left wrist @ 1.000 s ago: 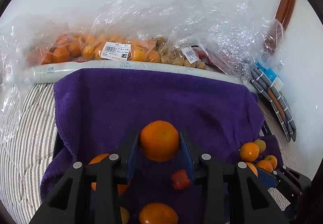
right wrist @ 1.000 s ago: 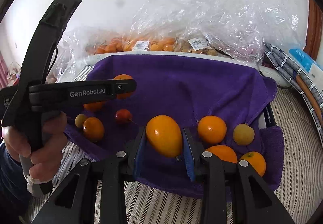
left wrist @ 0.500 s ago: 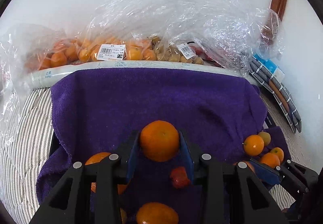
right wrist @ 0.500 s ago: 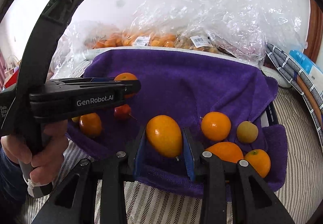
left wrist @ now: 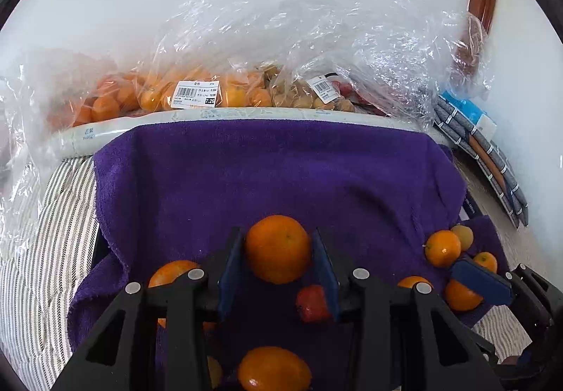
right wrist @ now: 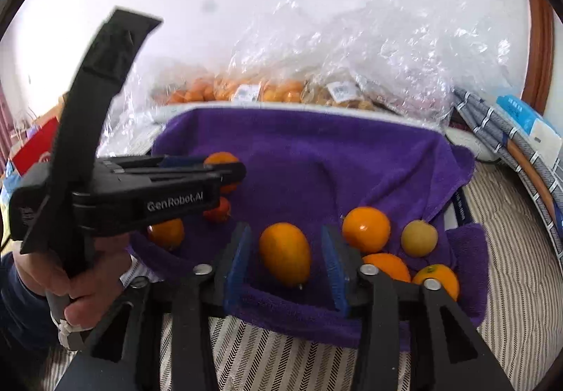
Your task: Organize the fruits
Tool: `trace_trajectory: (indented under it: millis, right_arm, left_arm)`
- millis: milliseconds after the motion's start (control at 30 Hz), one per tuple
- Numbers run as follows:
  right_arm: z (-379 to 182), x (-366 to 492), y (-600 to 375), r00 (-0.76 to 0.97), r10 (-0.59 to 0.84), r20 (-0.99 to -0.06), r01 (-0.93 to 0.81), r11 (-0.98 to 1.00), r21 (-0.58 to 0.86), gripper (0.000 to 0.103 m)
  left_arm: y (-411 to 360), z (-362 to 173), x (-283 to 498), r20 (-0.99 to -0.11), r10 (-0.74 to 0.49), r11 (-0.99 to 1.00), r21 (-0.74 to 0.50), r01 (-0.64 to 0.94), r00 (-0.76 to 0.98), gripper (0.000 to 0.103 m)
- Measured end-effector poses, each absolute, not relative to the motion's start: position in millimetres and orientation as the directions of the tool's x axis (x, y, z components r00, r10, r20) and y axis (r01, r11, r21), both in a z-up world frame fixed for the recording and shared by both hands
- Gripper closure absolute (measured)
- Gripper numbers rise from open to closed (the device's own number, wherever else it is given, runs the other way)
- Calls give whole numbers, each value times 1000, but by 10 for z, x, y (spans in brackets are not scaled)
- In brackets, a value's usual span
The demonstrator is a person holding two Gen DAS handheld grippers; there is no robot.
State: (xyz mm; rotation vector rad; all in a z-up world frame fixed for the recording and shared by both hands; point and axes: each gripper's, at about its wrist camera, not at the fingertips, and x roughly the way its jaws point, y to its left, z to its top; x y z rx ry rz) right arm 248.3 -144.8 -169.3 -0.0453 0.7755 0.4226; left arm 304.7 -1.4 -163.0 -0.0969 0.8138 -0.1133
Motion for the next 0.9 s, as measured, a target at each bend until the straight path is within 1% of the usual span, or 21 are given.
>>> trace_trajectory:
  millis: [100, 267, 333, 433, 500, 567, 600, 667, 800, 867, 900]
  right_arm:
    - [-1642, 2460, -1470, 650, 364, -667, -389, 913, 119, 52]
    - [-1606, 2430, -1497, 670, 354, -653, -379, 919, 110, 47]
    - [-1564, 2405, -1535, 675, 360, -644, -373, 919, 123, 47]
    - [-1437, 2360, -1598, 681, 356, -640, -340, 928, 154, 46]
    - [-1316, 2290, -1619, 681, 353, -642, -329, 930, 162, 39]
    - [-1201, 2193, -1633, 699, 321, -640, -305, 942, 140, 34]
    - [-1137, 2126, -1642, 703, 307, -641, -294, 947, 131, 30]
    - [-1036, 2005, -1672, 709, 273, -651, -260, 958, 119, 27]
    - [-858, 1754, -1779, 696, 236, -679, -207, 970, 124, 27]
    - [-766, 1615, -1836, 687, 218, -693, -185, 975, 124, 27]
    - [-723, 1543, -1861, 683, 201, -702, -170, 979, 115, 27]
  left_arm:
    - [28, -1575, 3020, -709, -136, 989, -136, 55, 692, 55]
    - [46, -1490, 2964, -700, -138, 989, -138, 58, 701, 49]
    - [28, -1435, 2920, -697, -118, 992, -108, 59, 707, 47]
    - [88, -1363, 2749, -687, -81, 996, -73, 41, 722, 40]
    - [137, -1307, 2639, -689, -57, 998, -58, 23, 723, 39]
    - [190, -1238, 2523, -693, -40, 999, -51, 6, 720, 39]
    - [221, -1192, 2440, -693, -37, 998, -58, -4, 720, 37]
    - [260, -1107, 2295, -691, -37, 997, -73, -19, 722, 34]
    - [263, -916, 1907, -683, -31, 996, -82, -34, 729, 27]
    - [251, -840, 1727, -680, -32, 996, -79, -30, 733, 26]
    - [240, -806, 1641, -678, -33, 997, -78, -27, 735, 24]
